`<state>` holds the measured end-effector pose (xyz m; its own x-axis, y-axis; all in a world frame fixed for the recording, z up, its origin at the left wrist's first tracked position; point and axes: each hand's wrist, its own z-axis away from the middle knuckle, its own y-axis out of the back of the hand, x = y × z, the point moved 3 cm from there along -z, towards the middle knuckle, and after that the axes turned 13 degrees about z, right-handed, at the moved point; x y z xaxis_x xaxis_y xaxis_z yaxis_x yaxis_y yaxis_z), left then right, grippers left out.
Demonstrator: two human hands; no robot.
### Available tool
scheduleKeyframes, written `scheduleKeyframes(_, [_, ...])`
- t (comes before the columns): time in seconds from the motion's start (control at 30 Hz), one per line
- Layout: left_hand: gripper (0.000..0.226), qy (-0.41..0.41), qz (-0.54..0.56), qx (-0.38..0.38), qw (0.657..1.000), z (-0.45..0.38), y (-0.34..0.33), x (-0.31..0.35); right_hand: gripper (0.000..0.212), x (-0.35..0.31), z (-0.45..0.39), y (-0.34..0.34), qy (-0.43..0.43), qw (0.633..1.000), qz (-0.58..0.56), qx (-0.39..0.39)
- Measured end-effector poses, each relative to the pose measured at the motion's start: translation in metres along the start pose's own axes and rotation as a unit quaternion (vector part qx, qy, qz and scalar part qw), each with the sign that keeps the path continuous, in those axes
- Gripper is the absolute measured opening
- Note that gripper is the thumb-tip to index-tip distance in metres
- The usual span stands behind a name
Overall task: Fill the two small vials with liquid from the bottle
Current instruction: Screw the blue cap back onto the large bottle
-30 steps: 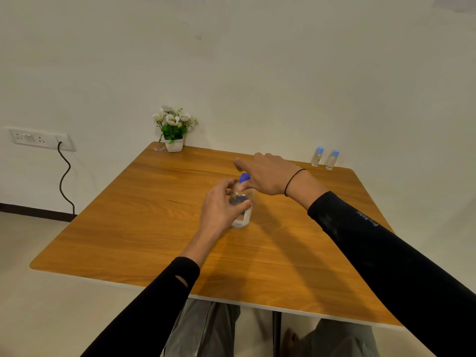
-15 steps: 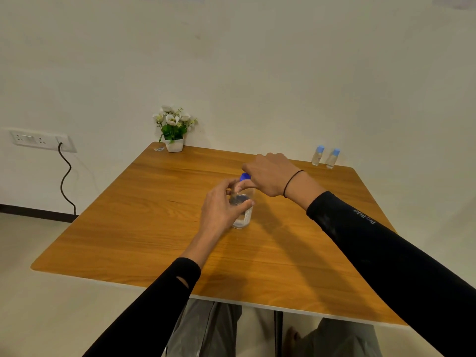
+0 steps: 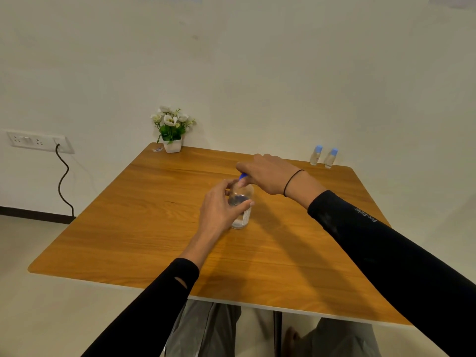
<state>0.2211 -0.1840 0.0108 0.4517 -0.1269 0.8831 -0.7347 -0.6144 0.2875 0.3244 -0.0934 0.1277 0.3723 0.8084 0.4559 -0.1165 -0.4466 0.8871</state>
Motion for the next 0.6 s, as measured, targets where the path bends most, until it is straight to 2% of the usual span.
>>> scheduleKeyframes(0.07, [0.072, 0.002, -0.002, 0.001, 1.000, 0.0004, 0.0004, -0.0011, 0.044, -0.0020, -0.0010, 0.0031, -0.023, 0.999, 0.036, 0.008])
scheduleKeyframes(0.1, [0.072, 0.002, -0.003, 0.000, 1.000, 0.0002, 0.0004, -0.0007, 0.047, -0.0025, -0.0008, 0.0038, -0.024, 0.999, 0.023, 0.008])
scheduleKeyframes(0.2, [0.076, 0.012, -0.002, 0.005, 1.000, -0.0013, -0.0002, -0.0010, 0.031, -0.0013, 0.0003, 0.0026, 0.015, 0.997, -0.071, -0.011])
scheduleKeyframes(0.27, [0.077, 0.013, -0.005, 0.004, 1.000, -0.0016, 0.0002, 0.0002, 0.014, -0.0011, 0.0001, 0.0004, 0.027, 0.998, -0.063, -0.008])
scheduleKeyframes(0.3, [0.076, 0.012, -0.005, 0.003, 1.000, -0.0015, 0.0003, -0.0002, 0.014, -0.0014, -0.0008, 0.0002, 0.019, 0.999, -0.042, -0.003])
scheduleKeyframes(0.4, [0.074, 0.006, -0.001, 0.000, 1.000, -0.0001, 0.0011, 0.0004, 0.042, -0.0007, -0.0036, 0.0023, -0.021, 0.999, 0.039, 0.011])
scheduleKeyframes(0.47, [0.073, 0.006, -0.002, 0.000, 1.000, 0.0000, 0.0014, 0.0013, 0.048, 0.0012, -0.0013, 0.0035, -0.029, 0.999, 0.021, 0.015])
scheduleKeyframes(0.53, [0.074, 0.008, -0.001, 0.001, 1.000, -0.0005, 0.0013, 0.0006, 0.036, 0.0035, 0.0000, 0.0016, -0.009, 0.998, -0.057, -0.004])
scheduleKeyframes(0.6, [0.076, 0.007, -0.004, -0.001, 1.000, -0.0005, 0.0020, 0.0016, 0.019, 0.0004, 0.0006, -0.0006, 0.022, 0.997, -0.073, -0.013])
